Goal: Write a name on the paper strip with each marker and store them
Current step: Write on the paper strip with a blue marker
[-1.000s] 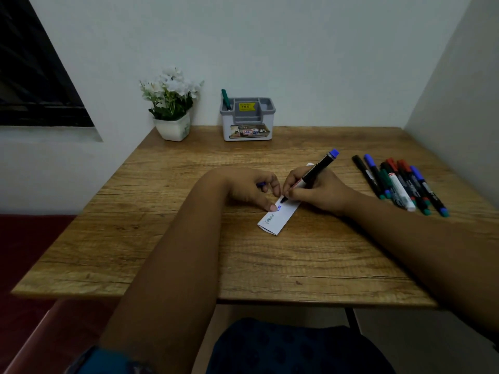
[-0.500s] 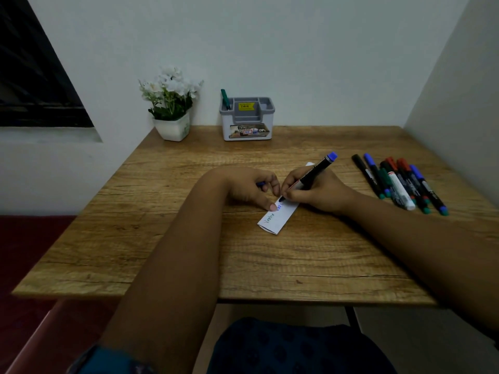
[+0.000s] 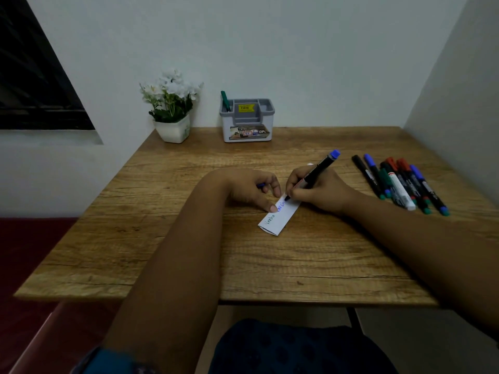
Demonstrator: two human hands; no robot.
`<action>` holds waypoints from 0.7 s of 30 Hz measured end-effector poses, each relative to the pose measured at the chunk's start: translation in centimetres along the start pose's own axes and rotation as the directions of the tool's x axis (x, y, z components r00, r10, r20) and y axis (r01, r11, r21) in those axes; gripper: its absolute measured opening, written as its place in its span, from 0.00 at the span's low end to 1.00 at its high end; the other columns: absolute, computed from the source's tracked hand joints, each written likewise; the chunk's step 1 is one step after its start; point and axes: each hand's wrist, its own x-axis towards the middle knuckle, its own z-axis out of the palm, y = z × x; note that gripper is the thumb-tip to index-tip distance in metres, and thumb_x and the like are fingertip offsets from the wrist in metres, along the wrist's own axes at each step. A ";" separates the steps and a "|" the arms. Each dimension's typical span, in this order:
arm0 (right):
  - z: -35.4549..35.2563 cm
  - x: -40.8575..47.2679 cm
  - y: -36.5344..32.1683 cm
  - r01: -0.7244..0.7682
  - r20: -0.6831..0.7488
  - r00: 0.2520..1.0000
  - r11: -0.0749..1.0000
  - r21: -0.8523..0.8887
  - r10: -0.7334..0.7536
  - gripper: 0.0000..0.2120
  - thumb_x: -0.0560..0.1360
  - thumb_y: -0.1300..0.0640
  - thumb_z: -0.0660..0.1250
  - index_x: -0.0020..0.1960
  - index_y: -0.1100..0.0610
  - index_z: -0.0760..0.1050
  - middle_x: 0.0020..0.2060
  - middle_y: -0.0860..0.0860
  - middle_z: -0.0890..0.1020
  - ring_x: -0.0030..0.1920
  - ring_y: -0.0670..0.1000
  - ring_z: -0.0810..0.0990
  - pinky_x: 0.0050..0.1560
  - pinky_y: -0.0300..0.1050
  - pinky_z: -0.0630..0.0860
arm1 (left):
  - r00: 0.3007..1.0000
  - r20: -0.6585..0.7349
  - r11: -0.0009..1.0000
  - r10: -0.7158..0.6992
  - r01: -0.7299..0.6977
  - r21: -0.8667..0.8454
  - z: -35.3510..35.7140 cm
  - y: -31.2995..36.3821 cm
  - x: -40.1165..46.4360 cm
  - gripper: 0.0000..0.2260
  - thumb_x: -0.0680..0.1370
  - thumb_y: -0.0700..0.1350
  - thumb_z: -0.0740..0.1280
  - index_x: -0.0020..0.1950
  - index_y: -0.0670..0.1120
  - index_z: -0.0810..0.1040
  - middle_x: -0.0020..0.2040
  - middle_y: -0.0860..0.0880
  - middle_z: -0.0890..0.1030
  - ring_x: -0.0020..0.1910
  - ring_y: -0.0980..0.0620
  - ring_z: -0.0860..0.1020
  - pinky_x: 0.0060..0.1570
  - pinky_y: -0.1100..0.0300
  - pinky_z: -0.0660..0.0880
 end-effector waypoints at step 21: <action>1.9 3.6 -1.6 -0.208 0.044 0.904 0.347 0.915 0.426 0.06 0.77 0.58 0.68 0.43 0.58 0.74 0.35 0.53 0.79 0.32 0.46 0.74 0.40 0.42 0.76 | 0.999 -0.020 0.999 -0.037 0.037 0.017 -0.2 0.0 0.4 0.30 0.68 0.57 0.76 0.66 0.57 0.67 0.51 0.54 0.74 0.49 0.54 0.73 0.46 0.56 0.69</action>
